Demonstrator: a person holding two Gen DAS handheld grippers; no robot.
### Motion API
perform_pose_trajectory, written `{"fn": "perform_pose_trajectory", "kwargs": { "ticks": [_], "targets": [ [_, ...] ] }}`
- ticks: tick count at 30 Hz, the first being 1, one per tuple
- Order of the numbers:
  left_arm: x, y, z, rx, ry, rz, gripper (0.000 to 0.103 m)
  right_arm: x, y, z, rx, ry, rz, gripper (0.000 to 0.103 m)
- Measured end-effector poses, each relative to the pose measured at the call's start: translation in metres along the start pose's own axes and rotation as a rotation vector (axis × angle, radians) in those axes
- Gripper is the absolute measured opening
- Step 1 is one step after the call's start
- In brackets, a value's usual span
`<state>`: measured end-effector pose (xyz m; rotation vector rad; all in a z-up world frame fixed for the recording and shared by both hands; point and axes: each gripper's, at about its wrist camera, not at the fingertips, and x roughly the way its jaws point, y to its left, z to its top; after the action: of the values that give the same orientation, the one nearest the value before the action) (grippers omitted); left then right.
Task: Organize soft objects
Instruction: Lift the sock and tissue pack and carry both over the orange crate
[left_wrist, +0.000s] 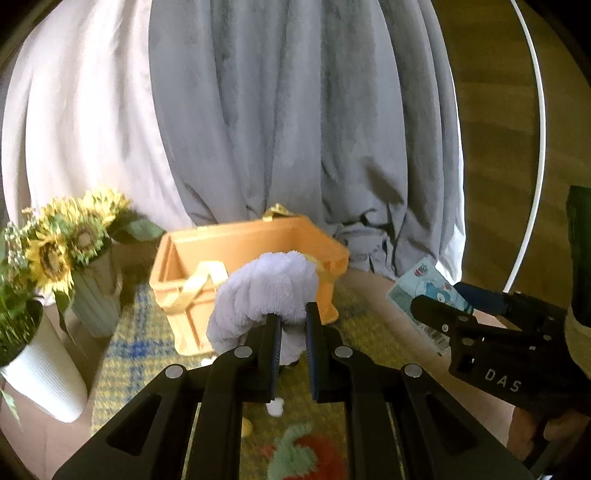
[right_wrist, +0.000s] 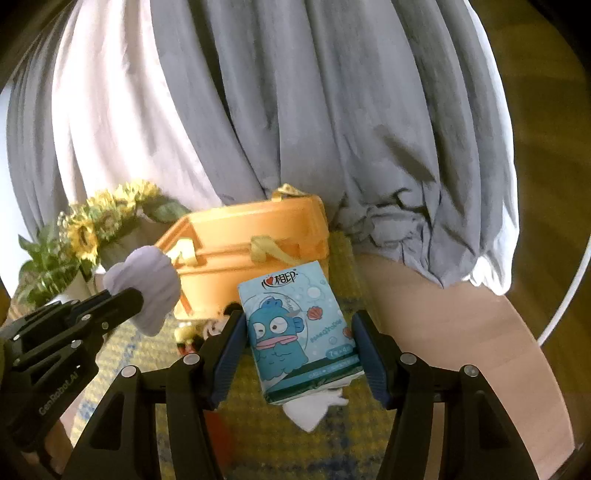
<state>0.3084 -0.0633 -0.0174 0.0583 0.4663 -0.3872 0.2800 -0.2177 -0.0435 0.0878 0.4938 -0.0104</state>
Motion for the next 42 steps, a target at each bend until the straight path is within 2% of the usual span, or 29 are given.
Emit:
{"fn": "perform_pose_trajectory", "kwargs": {
  "ticks": [11, 26, 33, 42],
  "targets": [
    [-0.005, 0.014, 0.028, 0.009, -0.085, 0.034, 0.013, 0.000, 0.016, 0.028, 0.006, -0.094, 0.031, 0.060],
    [0.003, 0.036, 0.058, 0.015, -0.152, 0.062, 0.013, 0.017, 0.030, 0.060, 0.012, -0.167, 0.081, 0.060],
    [0.018, 0.050, 0.074, 0.030, -0.178, 0.083, 0.013, 0.036, 0.035, 0.080, -0.005, -0.190, 0.098, 0.060],
    [0.056, 0.066, 0.087, 0.029, -0.162, 0.100, 0.014, 0.072, 0.039, 0.101, -0.014, -0.183, 0.111, 0.060]
  ]
}}
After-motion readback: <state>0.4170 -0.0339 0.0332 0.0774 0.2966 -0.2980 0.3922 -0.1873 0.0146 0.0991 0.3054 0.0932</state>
